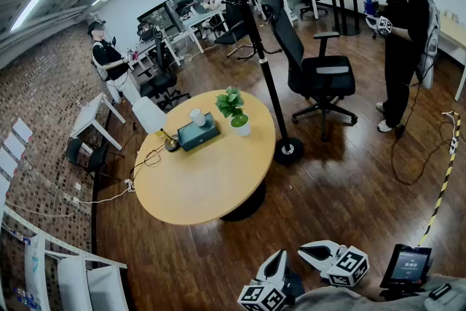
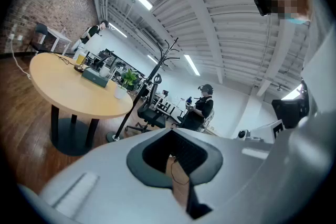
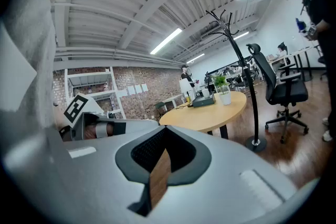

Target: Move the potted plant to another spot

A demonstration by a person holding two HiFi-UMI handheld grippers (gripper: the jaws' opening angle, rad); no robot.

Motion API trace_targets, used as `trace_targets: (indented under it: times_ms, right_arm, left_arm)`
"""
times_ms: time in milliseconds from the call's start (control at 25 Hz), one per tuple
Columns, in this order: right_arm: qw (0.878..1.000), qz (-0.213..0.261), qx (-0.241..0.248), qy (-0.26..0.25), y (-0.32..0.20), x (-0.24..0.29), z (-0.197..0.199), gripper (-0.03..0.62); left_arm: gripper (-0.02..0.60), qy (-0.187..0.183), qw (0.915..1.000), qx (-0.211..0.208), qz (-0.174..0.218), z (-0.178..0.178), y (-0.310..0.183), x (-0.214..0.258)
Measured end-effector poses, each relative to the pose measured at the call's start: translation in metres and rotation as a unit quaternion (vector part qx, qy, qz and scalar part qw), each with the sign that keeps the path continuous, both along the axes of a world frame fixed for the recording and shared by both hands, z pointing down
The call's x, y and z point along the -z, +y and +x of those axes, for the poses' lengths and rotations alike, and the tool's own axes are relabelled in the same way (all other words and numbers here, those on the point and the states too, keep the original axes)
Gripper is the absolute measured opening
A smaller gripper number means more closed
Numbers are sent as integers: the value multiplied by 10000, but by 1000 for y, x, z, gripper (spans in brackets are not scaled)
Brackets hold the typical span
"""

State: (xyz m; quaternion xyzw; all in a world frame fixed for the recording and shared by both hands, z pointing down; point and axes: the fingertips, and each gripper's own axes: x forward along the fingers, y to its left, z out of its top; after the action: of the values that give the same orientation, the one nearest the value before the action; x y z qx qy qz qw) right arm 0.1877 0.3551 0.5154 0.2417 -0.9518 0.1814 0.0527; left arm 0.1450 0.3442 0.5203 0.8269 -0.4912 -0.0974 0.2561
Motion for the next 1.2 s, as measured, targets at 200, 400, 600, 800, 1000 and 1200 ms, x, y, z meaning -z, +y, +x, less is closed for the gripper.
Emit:
trace_targets:
  times_ms: [200, 400, 600, 800, 1000, 1200]
  right_arm:
    - [9999, 39, -112, 46, -64, 10, -63, 2]
    - [9997, 96, -227, 78, -127, 16, -121, 2]
    - [9995, 115, -292, 100, -171, 17, -156, 2]
    - [9992, 153, -354, 138, -209, 9, -164, 2]
    - [9993, 120, -339, 72, -267, 6, -167, 2]
    - [9999, 86, -147, -20, -337, 9, -156, 2]
  left_arm:
    - [2, -12, 9999, -115, -21, -64, -64, 11]
    - [2, -75, 9996, -261, -69, -120, -129, 27]
    - [2, -116, 9998, -185, -19, -163, -174, 28]
    - [2, -92, 9998, -146, -84, -175, -206, 17]
    - [2, -136, 9998, -26, -131, -182, -258, 13]
    - [2, -259, 9992, 235, -213, -172, -328, 13]
